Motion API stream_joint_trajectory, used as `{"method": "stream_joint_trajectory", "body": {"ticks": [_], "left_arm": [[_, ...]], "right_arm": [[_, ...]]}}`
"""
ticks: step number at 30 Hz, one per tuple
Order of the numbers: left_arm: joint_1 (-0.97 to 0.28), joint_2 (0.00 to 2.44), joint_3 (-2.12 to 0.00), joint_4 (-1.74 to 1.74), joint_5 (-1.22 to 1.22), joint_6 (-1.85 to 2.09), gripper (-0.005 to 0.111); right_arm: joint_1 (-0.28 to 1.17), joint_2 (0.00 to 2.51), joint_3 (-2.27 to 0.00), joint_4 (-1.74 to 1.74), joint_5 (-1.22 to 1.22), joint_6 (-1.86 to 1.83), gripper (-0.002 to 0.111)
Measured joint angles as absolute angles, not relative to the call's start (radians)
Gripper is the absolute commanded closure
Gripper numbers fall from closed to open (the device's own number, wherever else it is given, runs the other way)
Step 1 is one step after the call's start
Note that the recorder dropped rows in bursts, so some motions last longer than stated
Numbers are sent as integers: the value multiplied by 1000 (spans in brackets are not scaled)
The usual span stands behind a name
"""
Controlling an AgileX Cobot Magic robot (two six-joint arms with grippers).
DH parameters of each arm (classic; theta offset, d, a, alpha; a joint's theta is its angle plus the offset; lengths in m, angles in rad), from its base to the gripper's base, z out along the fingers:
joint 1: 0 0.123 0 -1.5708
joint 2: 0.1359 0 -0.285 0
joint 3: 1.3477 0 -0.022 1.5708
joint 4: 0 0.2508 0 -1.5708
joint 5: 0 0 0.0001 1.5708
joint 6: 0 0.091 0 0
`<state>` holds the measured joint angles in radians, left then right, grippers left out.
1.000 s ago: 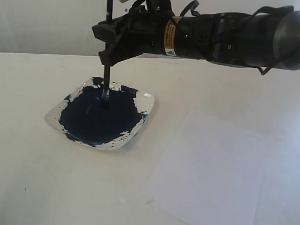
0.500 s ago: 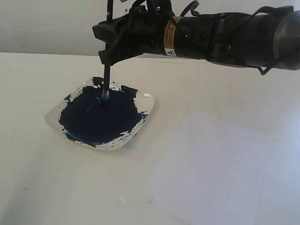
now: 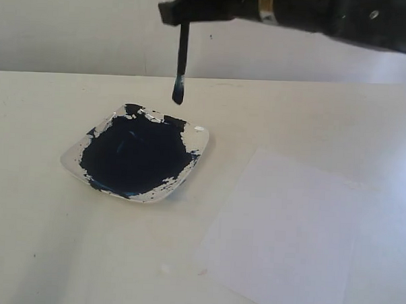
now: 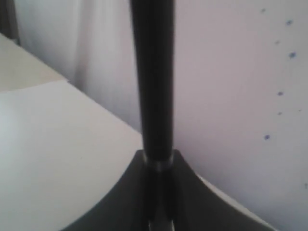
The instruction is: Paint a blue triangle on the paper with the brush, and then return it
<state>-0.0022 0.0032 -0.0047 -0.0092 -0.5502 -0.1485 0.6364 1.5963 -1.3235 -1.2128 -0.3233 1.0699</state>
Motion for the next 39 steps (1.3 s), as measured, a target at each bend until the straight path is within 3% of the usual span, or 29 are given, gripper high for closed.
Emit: {"method": "stream_joint_trajectory", "body": {"ticks": [5, 11, 17, 21, 25, 30, 34, 36, 39], "left_arm": [[-2, 3, -5, 33, -556, -215, 107], [-2, 114, -116, 317, -335, -505, 107], [-2, 439, -318, 939, -327, -1038, 107], [-2, 719, -484, 1434, -489, -1451, 107], [-22, 984, -646, 1664, -670, -1652, 107], [-232, 1208, -778, 1721, -634, -1691, 107], [-603, 1445, -864, 1728, -451, -1684, 107], [-708, 1551, -886, 1732, -402, -1669, 107], [-770, 1671, -923, 1734, -371, -1664, 107]], "right_arm": [[565, 1471, -1284, -1320, -304, 1199, 108], [443, 1368, -1192, -1673, -423, 1557, 108], [322, 1271, -1103, -1735, -511, 1631, 108], [245, 1216, -1060, -1736, -598, 1642, 108], [156, 1174, -1008, -1738, -673, 1646, 108], [71, 1150, -939, -1742, -740, 1649, 108], [42, 1144, -905, -1747, -755, 1649, 108], [40, 1144, -896, -1747, -758, 1649, 108], [40, 1144, -884, -1747, -762, 1632, 108]]}}
